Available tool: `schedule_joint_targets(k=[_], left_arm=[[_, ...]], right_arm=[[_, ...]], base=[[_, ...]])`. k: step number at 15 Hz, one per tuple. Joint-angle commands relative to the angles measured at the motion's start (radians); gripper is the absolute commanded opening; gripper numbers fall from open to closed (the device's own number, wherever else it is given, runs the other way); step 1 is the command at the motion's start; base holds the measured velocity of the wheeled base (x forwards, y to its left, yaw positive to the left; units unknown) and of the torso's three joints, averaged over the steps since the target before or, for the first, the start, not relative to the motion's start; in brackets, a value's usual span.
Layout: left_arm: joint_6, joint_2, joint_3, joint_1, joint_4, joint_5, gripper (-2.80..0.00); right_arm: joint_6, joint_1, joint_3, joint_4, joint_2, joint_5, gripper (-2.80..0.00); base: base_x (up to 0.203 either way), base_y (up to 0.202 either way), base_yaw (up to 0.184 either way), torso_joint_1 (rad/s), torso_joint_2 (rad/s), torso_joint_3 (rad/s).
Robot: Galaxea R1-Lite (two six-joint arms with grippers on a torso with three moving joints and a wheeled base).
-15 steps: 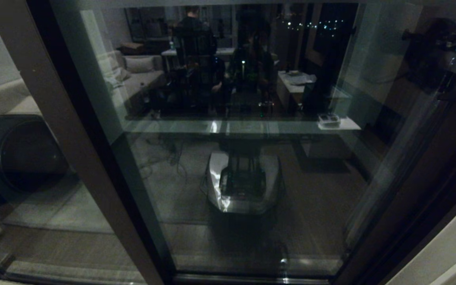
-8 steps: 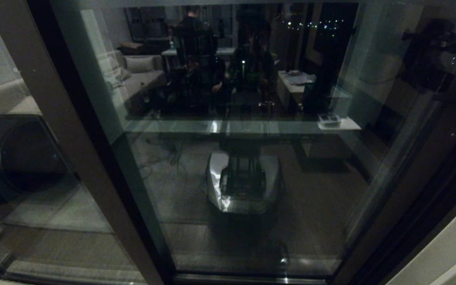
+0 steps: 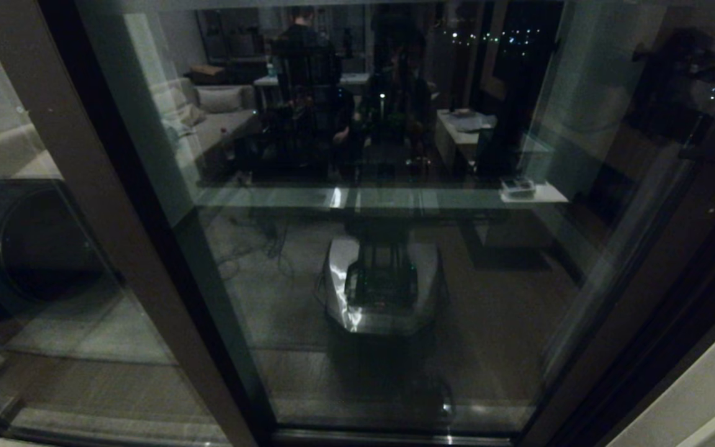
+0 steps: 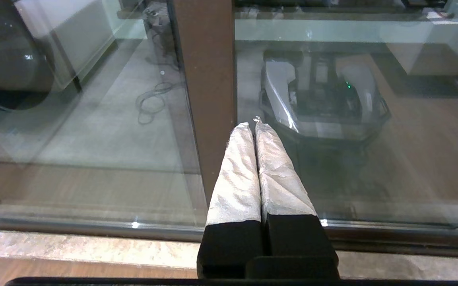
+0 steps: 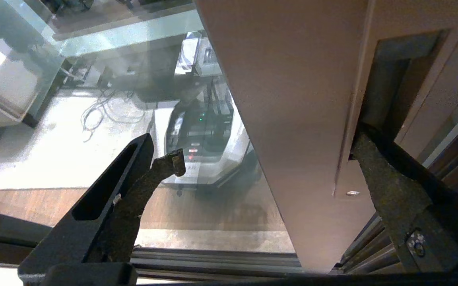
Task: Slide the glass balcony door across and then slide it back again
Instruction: Open the slid door
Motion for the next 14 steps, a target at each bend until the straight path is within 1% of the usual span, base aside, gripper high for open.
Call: schedule_joint_targets(k=[1, 4, 7, 10, 13, 14], left_arm=[[0.000, 0.000, 0.000, 0.000, 0.001, 0.001, -2.80], [0.000, 0.000, 0.000, 0.000, 0.000, -0.001, -2.80], [0.000, 0.000, 0.000, 0.000, 0.000, 0.000, -2.80], [0.000, 0.000, 0.000, 0.000, -0.001, -0.001, -2.80], [0.000, 0.000, 0.000, 0.000, 0.000, -0.001, -2.80], [0.000, 0.000, 0.000, 0.000, -0.001, 0.001, -2.80]], right_arm=[[0.002, -0.003, 0.041, 0.004, -0.079, 0.006, 0.00], [0.005, -0.006, 0.116, 0.004, -0.175, 0.006, 0.00], [0.005, -0.018, 0.226, 0.004, -0.256, -0.004, 0.00], [0.007, -0.095, 0.300, 0.004, -0.349, -0.003, 0.00], [0.006, -0.197, 0.308, 0.004, -0.421, -0.005, 0.00], [0.003, -0.231, 0.304, 0.004, -0.431, -0.006, -2.80]], base=[[0.000, 0.000, 0.000, 0.000, 0.00, 0.000], [0.000, 0.000, 0.000, 0.000, 0.00, 0.000], [0.000, 0.000, 0.000, 0.000, 0.00, 0.000], [0.000, 0.000, 0.000, 0.000, 0.00, 0.000], [0.000, 0.000, 0.000, 0.000, 0.00, 0.000], [0.000, 0.000, 0.000, 0.000, 0.00, 0.000]])
